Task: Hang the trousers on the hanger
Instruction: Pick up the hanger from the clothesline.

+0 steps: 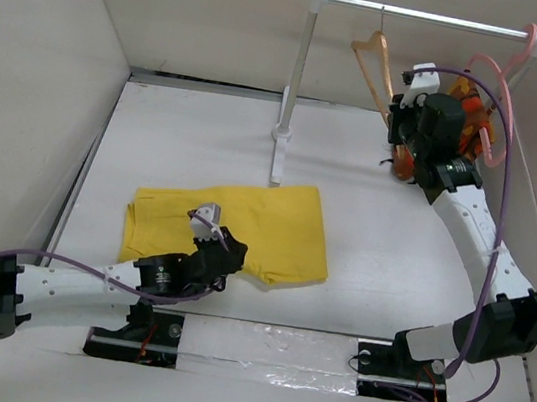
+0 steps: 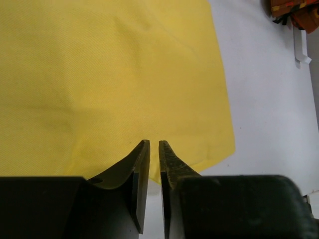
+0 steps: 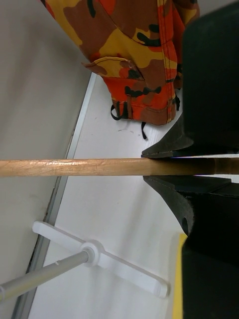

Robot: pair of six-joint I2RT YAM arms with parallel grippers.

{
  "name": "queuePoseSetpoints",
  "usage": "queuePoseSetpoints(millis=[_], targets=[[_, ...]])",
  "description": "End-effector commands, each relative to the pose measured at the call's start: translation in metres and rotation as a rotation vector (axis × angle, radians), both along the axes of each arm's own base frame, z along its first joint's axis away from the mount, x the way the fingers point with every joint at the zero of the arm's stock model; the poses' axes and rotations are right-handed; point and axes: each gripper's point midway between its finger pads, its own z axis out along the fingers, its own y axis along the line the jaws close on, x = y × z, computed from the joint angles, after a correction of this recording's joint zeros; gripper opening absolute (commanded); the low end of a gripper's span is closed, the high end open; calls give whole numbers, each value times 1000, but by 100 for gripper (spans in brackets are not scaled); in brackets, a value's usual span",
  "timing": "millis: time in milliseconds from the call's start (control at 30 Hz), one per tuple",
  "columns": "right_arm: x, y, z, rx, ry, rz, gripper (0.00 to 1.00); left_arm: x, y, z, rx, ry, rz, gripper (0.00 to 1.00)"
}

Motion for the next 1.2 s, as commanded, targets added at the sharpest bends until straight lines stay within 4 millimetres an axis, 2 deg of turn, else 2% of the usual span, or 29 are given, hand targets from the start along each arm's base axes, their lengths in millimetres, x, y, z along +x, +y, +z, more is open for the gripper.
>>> queuePoseSetpoints(millis=[0,133,167,333,533,567,700,833,867,933,967,1033,1133,1167], targets=[[-15,-6,70,92,-209,-9,0,11,-10,39,-32,-75,9,11],[-31,-10,87,142,-266,-13,0,17,-19,69,-25,-128,-9,17],[-33,-11,85,147,-270,-19,0,19,-23,86,-43,-148,-14,18],[-39,-19,79,161,-275,-44,0,25,-38,120,-69,-211,-43,27],[-23,-23,79,206,-288,-49,0,26,-56,129,-85,-225,-82,29],[-24,-24,93,223,-344,-52,0,26,-58,132,-86,-229,-88,30],[-33,-23,109,247,-396,-45,0,29,-66,143,-94,-243,-98,36],[-44,-28,104,241,-417,-64,0,28,-78,175,-142,-291,-141,39],[-44,-27,93,238,-405,-63,0,28,-79,183,-157,-304,-142,41],[-53,-30,91,248,-419,-67,0,29,-84,191,-163,-322,-155,46],[-54,-30,80,250,-414,-68,0,31,-87,196,-153,-332,-157,46],[-62,-28,76,252,-407,-45,0,34,-89,200,-138,-337,-149,47],[-76,-24,38,251,-327,-37,0,39,-96,215,-135,-371,-143,52],[-86,-28,43,261,-361,-40,0,41,-99,228,-147,-386,-140,53]])
